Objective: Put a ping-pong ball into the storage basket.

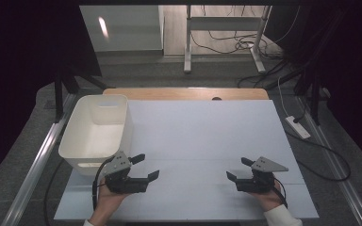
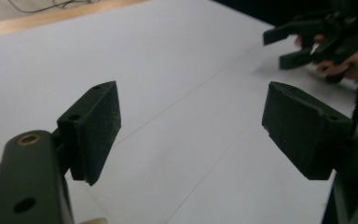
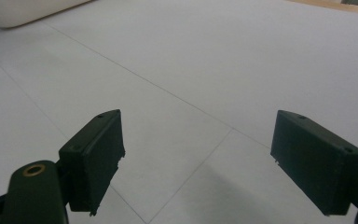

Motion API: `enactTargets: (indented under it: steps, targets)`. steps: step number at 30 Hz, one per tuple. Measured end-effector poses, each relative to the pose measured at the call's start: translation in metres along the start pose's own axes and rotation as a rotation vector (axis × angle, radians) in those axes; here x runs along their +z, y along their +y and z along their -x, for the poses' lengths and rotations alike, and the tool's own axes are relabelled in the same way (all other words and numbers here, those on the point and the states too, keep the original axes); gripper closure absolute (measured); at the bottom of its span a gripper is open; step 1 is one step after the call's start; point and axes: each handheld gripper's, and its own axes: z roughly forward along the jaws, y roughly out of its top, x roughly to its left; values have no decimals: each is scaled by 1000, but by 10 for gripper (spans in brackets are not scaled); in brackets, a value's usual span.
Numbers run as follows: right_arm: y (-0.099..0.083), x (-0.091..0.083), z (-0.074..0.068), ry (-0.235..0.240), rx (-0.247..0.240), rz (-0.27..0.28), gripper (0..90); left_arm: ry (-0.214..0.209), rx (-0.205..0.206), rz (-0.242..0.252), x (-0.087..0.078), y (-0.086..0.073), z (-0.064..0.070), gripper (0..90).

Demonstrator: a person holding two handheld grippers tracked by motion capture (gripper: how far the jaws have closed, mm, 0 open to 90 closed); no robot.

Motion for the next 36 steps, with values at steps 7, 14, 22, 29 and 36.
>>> enactTargets:
  steps: [7, 14, 22, 29, 36]
  targets:
    - [-1, 0, -1, 15, -4, 0, 169, 19, -34, -17, -4, -22, -13, 202]
    - [-2, -3, -1, 14, -1, 2, 170, 32, -49, -23, -8, -35, -23, 202]
    - [-2, -4, -1, 29, -8, 5, 169, 23, -52, -27, -7, -40, -25, 208]
    - [-2, -5, 0, 25, -6, 6, 168, 19, -57, -33, -5, -40, -25, 208]
    - [-2, -5, 0, 28, -6, 7, 169, 17, -58, -40, -5, -41, -23, 208]
